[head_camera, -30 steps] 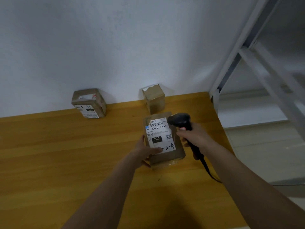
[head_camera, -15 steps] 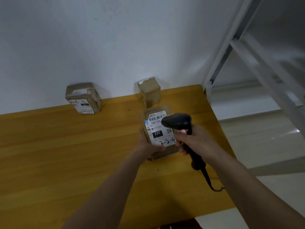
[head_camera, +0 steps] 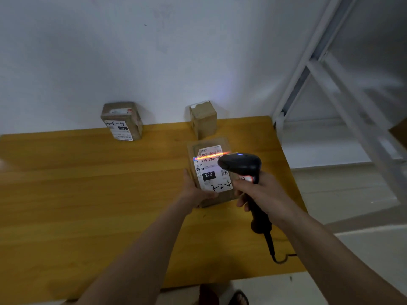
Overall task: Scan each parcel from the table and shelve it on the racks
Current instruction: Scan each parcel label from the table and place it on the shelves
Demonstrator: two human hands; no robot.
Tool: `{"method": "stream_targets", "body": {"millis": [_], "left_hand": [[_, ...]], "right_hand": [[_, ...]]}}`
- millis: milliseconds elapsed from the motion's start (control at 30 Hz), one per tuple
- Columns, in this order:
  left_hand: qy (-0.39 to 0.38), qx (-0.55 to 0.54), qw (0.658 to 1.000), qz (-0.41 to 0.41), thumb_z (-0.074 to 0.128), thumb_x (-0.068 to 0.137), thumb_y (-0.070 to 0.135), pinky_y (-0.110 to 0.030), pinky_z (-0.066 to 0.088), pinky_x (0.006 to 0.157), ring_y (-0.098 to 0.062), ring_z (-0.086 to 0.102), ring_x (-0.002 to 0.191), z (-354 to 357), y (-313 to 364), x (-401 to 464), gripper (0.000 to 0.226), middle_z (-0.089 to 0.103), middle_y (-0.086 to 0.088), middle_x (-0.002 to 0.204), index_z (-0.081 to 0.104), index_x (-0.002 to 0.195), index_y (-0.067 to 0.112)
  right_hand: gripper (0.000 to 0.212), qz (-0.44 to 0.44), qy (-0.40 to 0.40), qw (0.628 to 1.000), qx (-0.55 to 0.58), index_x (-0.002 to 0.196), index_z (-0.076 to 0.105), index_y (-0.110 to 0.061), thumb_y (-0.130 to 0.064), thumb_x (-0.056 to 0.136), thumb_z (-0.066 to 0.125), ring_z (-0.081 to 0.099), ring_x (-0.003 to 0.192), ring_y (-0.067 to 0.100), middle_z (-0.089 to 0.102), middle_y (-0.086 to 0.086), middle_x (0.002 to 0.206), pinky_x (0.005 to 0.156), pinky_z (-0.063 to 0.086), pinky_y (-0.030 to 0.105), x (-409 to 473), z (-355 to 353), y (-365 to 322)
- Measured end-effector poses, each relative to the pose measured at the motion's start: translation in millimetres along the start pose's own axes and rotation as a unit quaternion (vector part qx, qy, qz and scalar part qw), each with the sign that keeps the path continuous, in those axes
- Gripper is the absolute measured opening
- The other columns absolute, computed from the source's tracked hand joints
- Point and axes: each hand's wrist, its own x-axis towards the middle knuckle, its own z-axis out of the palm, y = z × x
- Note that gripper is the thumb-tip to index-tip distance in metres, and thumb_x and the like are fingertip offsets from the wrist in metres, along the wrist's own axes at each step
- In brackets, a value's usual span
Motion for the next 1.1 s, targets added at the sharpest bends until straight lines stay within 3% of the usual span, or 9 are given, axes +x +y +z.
{"method": "stream_targets", "body": {"millis": [133, 233, 333, 533, 633, 767, 867, 933, 1100], "left_hand": [[0.006, 0.001, 1.0, 0.029, 0.086, 0.062, -0.002, -0.054, 0.053, 0.086, -0.034, 0.048, 0.125, 3.9, -4.3, -5.7, 0.108, 0.051, -0.007, 0.134, 0.022, 0.145, 0.023], [-0.003, -0.011, 0.999, 0.039, 0.086, 0.061, -0.005, -0.045, 0.054, 0.072, -0.028, 0.054, 0.113, 3.4, -7.3, -9.0, 0.102, 0.054, -0.005, 0.13, 0.029, 0.142, 0.024], [-0.014, -0.015, 0.999, 0.035, 0.086, 0.063, -0.004, -0.05, 0.055, 0.077, -0.028, 0.055, 0.109, 1.6, -11.6, -10.7, 0.1, 0.057, -0.003, 0.126, 0.03, 0.14, 0.027], [-0.022, -0.009, 0.999, 0.032, 0.086, 0.063, -0.003, -0.037, 0.052, 0.063, -0.021, 0.059, 0.095, -0.7, -15.5, -8.9, 0.099, 0.059, -0.004, 0.124, 0.032, 0.139, 0.031], [-0.03, 0.002, 0.999, 0.028, 0.085, 0.063, -0.004, -0.037, 0.053, 0.063, -0.024, 0.058, 0.102, -2.2, -15.5, -8.2, 0.102, 0.057, -0.005, 0.13, 0.03, 0.143, 0.028], [-0.099, 0.087, 0.991, 0.031, 0.085, 0.07, 0.007, -0.051, 0.054, 0.086, -0.029, 0.057, 0.115, -4.7, -6.3, -12.7, 0.091, 0.058, -0.004, 0.131, 0.031, 0.14, 0.026], [-0.185, 0.163, 0.967, 0.055, 0.086, 0.071, 0.029, -0.035, 0.055, 0.069, -0.016, 0.064, 0.103, -3.0, 8.5, -19.7, 0.078, 0.066, 0.01, 0.118, 0.04, 0.134, 0.033], [-0.217, 0.186, 0.957, 0.052, 0.083, 0.074, 0.032, -0.026, 0.054, 0.057, -0.005, 0.065, 0.089, 1.2, 24.3, -25.6, 0.063, 0.068, 0.019, 0.104, 0.047, 0.125, 0.034], [-0.265, 0.258, 0.928, 0.052, 0.079, 0.074, 0.042, -0.032, 0.058, 0.068, -0.009, 0.062, 0.094, 20.5, 47.7, -47.1, 0.064, 0.061, 0.017, 0.105, 0.039, 0.124, 0.043]], "right_hand": [[0.011, -0.017, 0.02, 0.999, 0.019, 0.1, 0.063, -0.018, -0.016, 0.09, 0.064, 0.068, 0.062, 0.01, 0.071, 0.003, 0.079, 0.051, 0.05, 0.019, -2.7, -5.3, 10.9], [0.01, -0.02, 0.069, 0.996, 0.052, 0.095, 0.065, -0.022, -0.017, 0.087, 0.068, 0.068, 0.066, 0.012, 0.072, 0.0, 0.08, 0.051, 0.05, 0.016, 5.6, -8.7, 20.7], [0.012, 0.017, 0.133, 0.986, 0.094, 0.088, 0.061, -0.024, -0.014, 0.087, 0.067, 0.063, 0.072, 0.018, 0.067, 0.017, 0.095, 0.046, 0.047, 0.014, 25.6, -10.4, 31.7], [0.022, 0.1, 0.161, 0.968, 0.167, 0.108, 0.063, -0.01, -0.012, 0.087, 0.067, 0.065, 0.099, 0.032, 0.066, 0.017, 0.102, 0.086, 0.054, 0.047, 59.7, 1.0, 49.6], [0.017, 0.115, 0.164, 0.967, 0.155, 0.103, 0.064, -0.009, -0.014, 0.087, 0.066, 0.063, 0.104, 0.036, 0.066, 0.021, 0.108, 0.091, 0.051, 0.053, 57.8, 6.3, 54.2], [0.005, 0.1, 0.184, 0.969, 0.128, 0.094, 0.063, -0.017, -0.017, 0.089, 0.063, 0.065, 0.098, 0.032, 0.068, 0.014, 0.097, 0.086, 0.054, 0.048, 47.8, -1.3, 52.4], [0.008, 0.082, 0.204, 0.969, 0.11, 0.093, 0.062, -0.022, -0.014, 0.089, 0.061, 0.066, 0.09, 0.024, 0.069, 0.008, 0.094, 0.065, 0.057, 0.036, 29.6, -10.6, 54.0], [0.01, 0.076, 0.221, 0.967, 0.099, 0.09, 0.06, -0.024, -0.013, 0.089, 0.061, 0.065, 0.089, 0.021, 0.068, 0.003, 0.091, 0.058, 0.05, 0.028, 15.1, -15.0, 56.2], [0.01, 0.069, 0.274, 0.954, 0.103, 0.087, 0.06, -0.021, -0.011, 0.088, 0.059, 0.059, 0.077, 0.018, 0.063, -0.001, 0.079, 0.055, 0.044, 0.027, -22.1, -23.9, 65.4]]}}
